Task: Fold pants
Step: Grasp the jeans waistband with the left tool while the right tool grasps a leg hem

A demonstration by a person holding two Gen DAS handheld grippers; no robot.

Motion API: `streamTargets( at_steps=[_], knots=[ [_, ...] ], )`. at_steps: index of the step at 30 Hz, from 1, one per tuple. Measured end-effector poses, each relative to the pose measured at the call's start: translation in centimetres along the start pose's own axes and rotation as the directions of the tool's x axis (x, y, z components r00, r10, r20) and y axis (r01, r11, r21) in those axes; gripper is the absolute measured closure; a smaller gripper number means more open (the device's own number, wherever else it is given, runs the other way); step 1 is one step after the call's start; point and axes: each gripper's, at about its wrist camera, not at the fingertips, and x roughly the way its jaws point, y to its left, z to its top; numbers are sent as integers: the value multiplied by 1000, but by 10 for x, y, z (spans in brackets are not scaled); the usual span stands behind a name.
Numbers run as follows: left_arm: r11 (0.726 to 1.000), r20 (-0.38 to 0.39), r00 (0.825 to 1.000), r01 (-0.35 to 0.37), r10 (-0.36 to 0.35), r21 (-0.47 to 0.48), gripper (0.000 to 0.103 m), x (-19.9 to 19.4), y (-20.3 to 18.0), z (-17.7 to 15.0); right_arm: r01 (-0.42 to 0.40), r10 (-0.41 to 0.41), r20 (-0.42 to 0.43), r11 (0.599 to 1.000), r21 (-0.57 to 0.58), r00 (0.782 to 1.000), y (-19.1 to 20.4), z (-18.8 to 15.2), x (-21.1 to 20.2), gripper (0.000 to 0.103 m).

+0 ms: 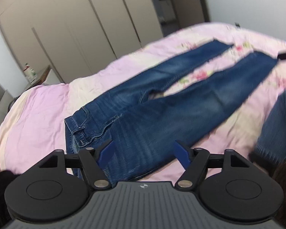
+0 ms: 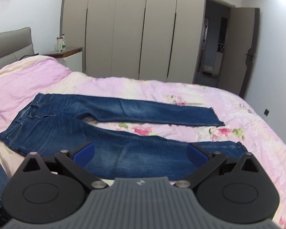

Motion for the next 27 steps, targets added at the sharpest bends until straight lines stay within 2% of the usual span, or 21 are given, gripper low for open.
streamTargets(
  at_steps=[4,8,10,13,15,22,25,27],
  knots=[
    [991,-84,996,44,-34,123,24,35,19,-8,10,-10,-56,1000,-4,998,-37,1,25,7],
    [958,-201,975,142,-93,247,24,76,31,-26,69,-76,-111,995,-67,991,-75,-2,57,24],
    [943,-282,954,186,-106,276,24,101,35,-31,89,-105,-142,989,-118,984,-93,-5,77,31],
    [928,-387,914,245,-124,280,24,136,34,-35,83,-111,-218,988,-134,970,-127,-13,108,38],
    [919,-463,877,278,-125,280,24,160,28,-36,74,-108,-259,988,-139,960,-147,-19,127,40],
    [862,-547,837,278,-1,425,24,209,-4,-53,62,-190,-372,942,-329,909,-195,-60,183,40],
    [830,-550,833,263,62,492,23,220,-14,-63,39,-200,-428,934,-355,881,-215,-79,206,40],
    [813,-549,831,261,85,520,23,224,-20,-67,28,-209,-446,925,-378,871,-223,-90,218,40]
  ],
)
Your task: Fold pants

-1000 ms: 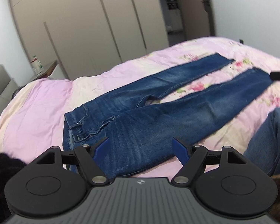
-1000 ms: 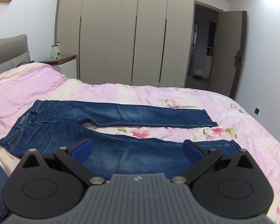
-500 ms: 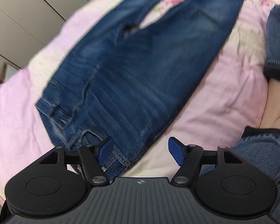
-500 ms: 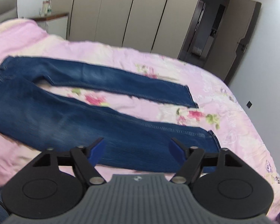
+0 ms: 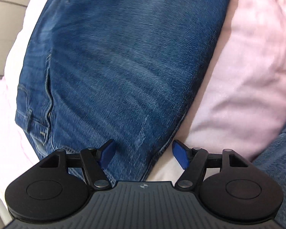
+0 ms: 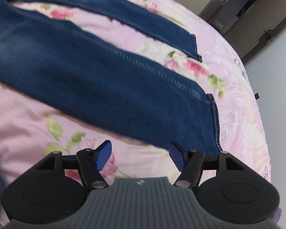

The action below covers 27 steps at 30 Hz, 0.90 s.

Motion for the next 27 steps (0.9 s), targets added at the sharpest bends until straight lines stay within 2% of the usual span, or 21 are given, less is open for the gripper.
streamTargets(
  at_steps=[2,4,6,7,8,9,10,12,16,20,22,27],
  knots=[
    [1000,-11,1000,-13,13,3,24,1,-2,1,24,-25,-16,998,-64,1000,3,-4,16,40],
    [1000,-11,1000,-14,14,-20,35,-1,0,0,66,-71,-31,989,-134,997,5,-8,34,40],
    [997,6,1000,-21,22,-71,59,-5,1,-4,88,-91,-11,985,-146,996,2,-9,43,37],
    [996,21,999,-24,26,-90,65,-8,1,-6,102,-103,5,984,-145,995,1,-8,46,37],
    [993,38,999,-35,39,-111,74,-11,2,-8,121,-119,23,981,-149,993,-1,-7,49,38],
    [989,53,997,-47,55,-137,84,-15,2,-11,139,-134,44,978,-155,990,-1,-6,50,45],
    [984,69,995,-56,69,-171,86,-18,3,-13,146,-138,63,977,-157,988,-1,-5,51,50],
    [963,103,989,-73,103,-258,88,-30,8,-17,159,-148,79,973,-168,986,-1,-3,53,86],
    [898,180,967,-88,181,-431,89,-67,31,-32,223,-205,123,962,-155,971,-1,6,39,97],
    [845,231,934,-117,272,-521,90,-105,59,-33,267,-261,182,964,-11,948,-23,36,10,102],
    [825,243,921,-129,306,-550,90,-123,73,-33,299,-296,204,954,16,933,-34,59,-1,103],
    [779,253,911,-108,327,-617,90,-142,134,-18,337,-345,222,939,73,912,-61,127,-17,103]
  ],
)
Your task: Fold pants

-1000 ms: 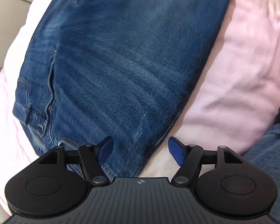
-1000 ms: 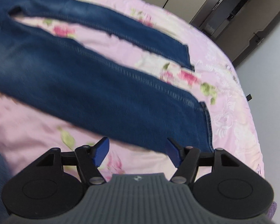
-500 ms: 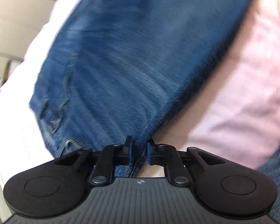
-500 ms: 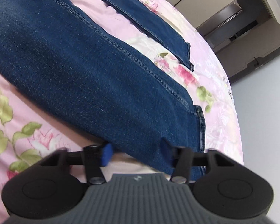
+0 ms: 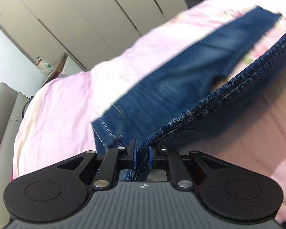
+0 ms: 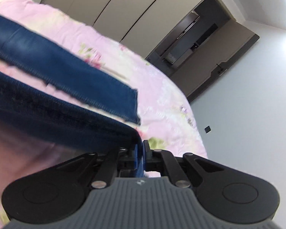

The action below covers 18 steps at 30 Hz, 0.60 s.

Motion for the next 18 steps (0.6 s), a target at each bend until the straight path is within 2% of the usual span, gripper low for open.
streamTargets(
  at_steps=[4,10,12,14,18],
  knots=[
    [1000,-19,1000,7,-8,-9,90,24,25,40,24,-25,-14,999,-28,1000,-4,54,24,103],
    [999,-79,997,18,-15,37,90,99,41,90,8,-16,-82,996,-94,996,11,120,96,103],
    [999,-95,995,13,-9,49,90,124,43,99,10,-21,-103,994,-110,994,25,137,129,103],
    [998,-128,992,18,-10,59,90,166,48,104,8,-23,-118,992,-128,993,37,153,157,103],
    [996,-214,976,43,-25,80,90,224,42,111,-7,-20,-147,982,-187,989,66,180,207,103]
  ],
)
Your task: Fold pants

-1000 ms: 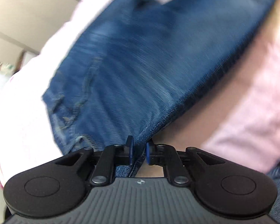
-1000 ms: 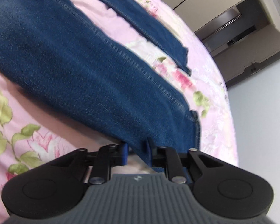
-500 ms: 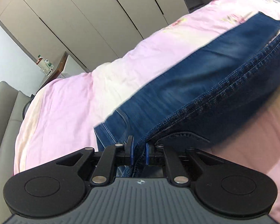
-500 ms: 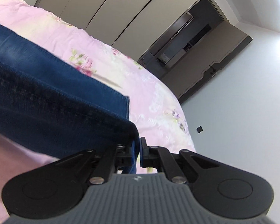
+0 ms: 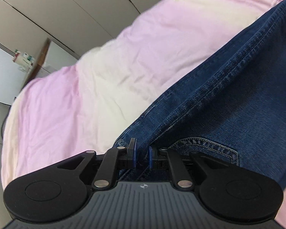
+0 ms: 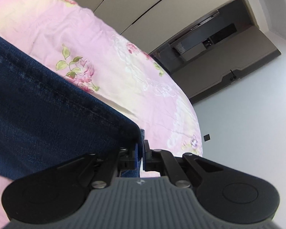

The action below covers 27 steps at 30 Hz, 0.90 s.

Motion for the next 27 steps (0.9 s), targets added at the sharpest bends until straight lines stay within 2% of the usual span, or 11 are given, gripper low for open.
streamTargets(
  at_steps=[5,9,13,16,21,25,26,27],
  knots=[
    [999,-26,999,16,-17,-44,90,28,-2,1,-6,3,-48,998,-67,999,29,27,45,103],
    [999,-14,1000,23,-24,-49,90,34,9,13,-16,6,-91,995,-102,996,44,37,72,103],
    [997,3,1000,18,-17,-76,89,46,20,30,4,-16,-113,995,-101,994,48,41,85,103],
    [996,-13,1000,9,-10,-86,89,60,16,36,11,-23,-141,997,-82,990,51,44,94,103],
    [991,-36,999,5,-10,-135,80,78,10,35,11,-22,-150,997,-75,988,61,46,106,103],
    [996,-29,1000,5,-8,-84,79,74,6,33,19,-22,-135,999,-27,991,60,45,103,102],
    [996,-30,999,15,-18,-84,73,71,6,32,18,-19,-127,1000,-12,992,59,45,100,86],
    [995,-26,999,32,-34,-93,52,68,9,32,11,-11,-113,1000,1,993,57,45,96,58]
  ],
)
